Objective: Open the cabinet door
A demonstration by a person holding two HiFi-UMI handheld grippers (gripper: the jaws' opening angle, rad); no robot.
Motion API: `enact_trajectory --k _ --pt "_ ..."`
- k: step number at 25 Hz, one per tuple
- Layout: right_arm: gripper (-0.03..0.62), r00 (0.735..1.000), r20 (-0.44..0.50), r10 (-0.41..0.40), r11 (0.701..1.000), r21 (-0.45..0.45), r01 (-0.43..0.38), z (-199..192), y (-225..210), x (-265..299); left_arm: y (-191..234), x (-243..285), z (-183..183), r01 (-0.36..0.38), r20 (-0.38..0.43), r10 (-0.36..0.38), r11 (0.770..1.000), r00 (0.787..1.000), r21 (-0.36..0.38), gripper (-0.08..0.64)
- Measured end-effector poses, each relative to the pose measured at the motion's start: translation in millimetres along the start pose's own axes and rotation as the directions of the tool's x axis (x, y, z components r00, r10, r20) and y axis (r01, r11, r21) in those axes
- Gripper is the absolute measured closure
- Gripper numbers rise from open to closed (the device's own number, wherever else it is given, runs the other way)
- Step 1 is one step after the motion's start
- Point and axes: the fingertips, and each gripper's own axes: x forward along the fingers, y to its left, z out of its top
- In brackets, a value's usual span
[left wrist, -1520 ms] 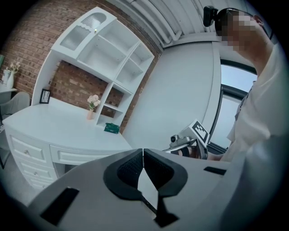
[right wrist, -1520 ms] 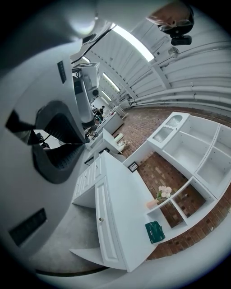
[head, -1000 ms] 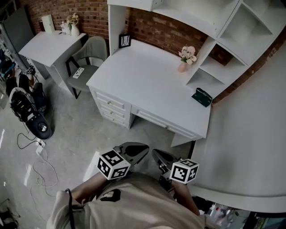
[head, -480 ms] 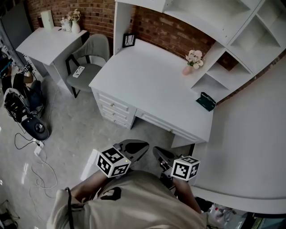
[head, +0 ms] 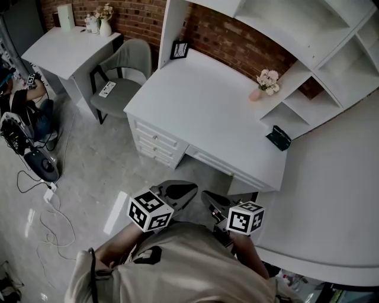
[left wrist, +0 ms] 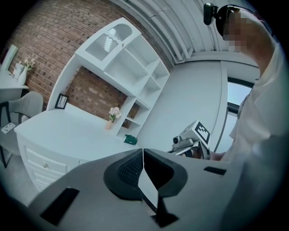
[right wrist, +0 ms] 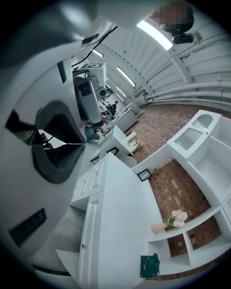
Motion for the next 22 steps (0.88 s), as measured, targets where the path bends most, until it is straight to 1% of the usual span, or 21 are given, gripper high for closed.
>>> enact_trajectory --k 3,6,9,12,16,22 --pt "0.565 1.0 -0.011 0.005 1.0 -0.002 -0.005 0.3 -1.2 6.2 8.7 -2.4 -5.1 -0.008 -0.006 0.008 1.0 1.0 -0.024 0.538" --pt "0.565 1.0 -0.018 0.008 1.0 0.018 -0.007 1.4 -2.1 10.7 15.3 -6.0 -6.3 -0.019 -0.012 0.018 0.999 1.0 -0.043 0.538" --pt "0.565 0.999 -0.036 0.027 0.999 0.037 -0.025 -0.4 -1.7 16.6 17.0 -7.2 -8.6 -0.028 -0.026 0.026 0.998 0.999 -0.051 0.538" --pt "0.565 0.997 -0.048 0.058 0.998 0.041 -0.056 5.4 -2.6 21.7 21.2 -4.9 -7.4 -0.049 -0.04 0.047 0.997 0.998 -0.052 0.538" --pt "0.565 0.993 -0.05 0.104 0.994 0.044 -0.102 17.1 -12.6 25.3 30.6 4.8 -2.9 -0.096 -0.049 0.094 0.994 0.994 -0.047 0.538" --pt "0.565 0.986 -0.059 0.158 0.987 0.037 -0.156 47.6 -41.4 24.8 42.1 43.0 17.0 -0.16 -0.04 0.159 0.987 0.986 -0.014 0.538"
